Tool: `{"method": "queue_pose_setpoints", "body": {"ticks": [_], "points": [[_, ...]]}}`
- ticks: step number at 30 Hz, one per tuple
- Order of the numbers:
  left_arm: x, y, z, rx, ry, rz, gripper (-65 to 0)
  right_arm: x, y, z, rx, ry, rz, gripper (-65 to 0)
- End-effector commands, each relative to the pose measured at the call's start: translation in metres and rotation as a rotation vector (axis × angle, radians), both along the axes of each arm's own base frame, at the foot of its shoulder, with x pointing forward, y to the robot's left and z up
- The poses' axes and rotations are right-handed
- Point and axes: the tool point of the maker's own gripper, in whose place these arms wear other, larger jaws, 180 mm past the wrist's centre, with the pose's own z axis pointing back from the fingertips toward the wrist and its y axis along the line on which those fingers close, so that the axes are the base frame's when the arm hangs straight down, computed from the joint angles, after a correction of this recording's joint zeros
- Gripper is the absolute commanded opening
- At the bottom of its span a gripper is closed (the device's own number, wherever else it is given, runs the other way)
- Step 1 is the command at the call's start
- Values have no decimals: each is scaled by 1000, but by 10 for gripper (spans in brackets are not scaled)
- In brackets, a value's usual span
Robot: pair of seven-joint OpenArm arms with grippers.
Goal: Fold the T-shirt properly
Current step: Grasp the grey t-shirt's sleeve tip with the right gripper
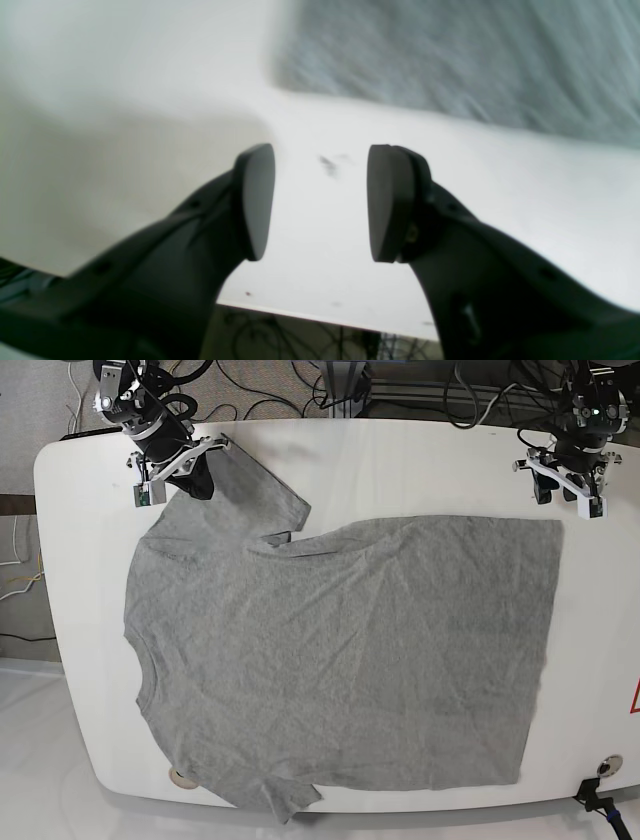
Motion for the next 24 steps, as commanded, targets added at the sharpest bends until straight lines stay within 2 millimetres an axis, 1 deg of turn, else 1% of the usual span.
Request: {"method": "queue_pose_setpoints", "body": {"ticks": [1, 9, 13, 15, 18, 20, 22, 24], "points": [[11, 12, 18, 54, -66, 8, -373, 6, -4, 11, 3, -43, -9, -649], [12, 11, 18, 52, -70, 5, -371, 6, -3, 10, 7, -43, -9, -647], [23, 13, 29, 64, -135, 2, -369, 7, -1, 16, 4, -58, -2, -645], [24, 18, 32, 72, -147, 13, -364, 8, -1, 19, 2, -66, -1, -601], [25, 19, 35, 77, -153, 4, -301, 8, -1, 19, 4, -66, -1, -479], [30, 22, 41, 86, -175, -12, -267, 9, 1, 21, 24, -71, -5, -409], [29, 28, 46, 101, -183, -16, -252, 11, -2, 27, 76, -88, -35, -370], [30, 32, 49, 108, -191, -18, -250, 11, -11, 35, 132, -107, -86, -357]]}}
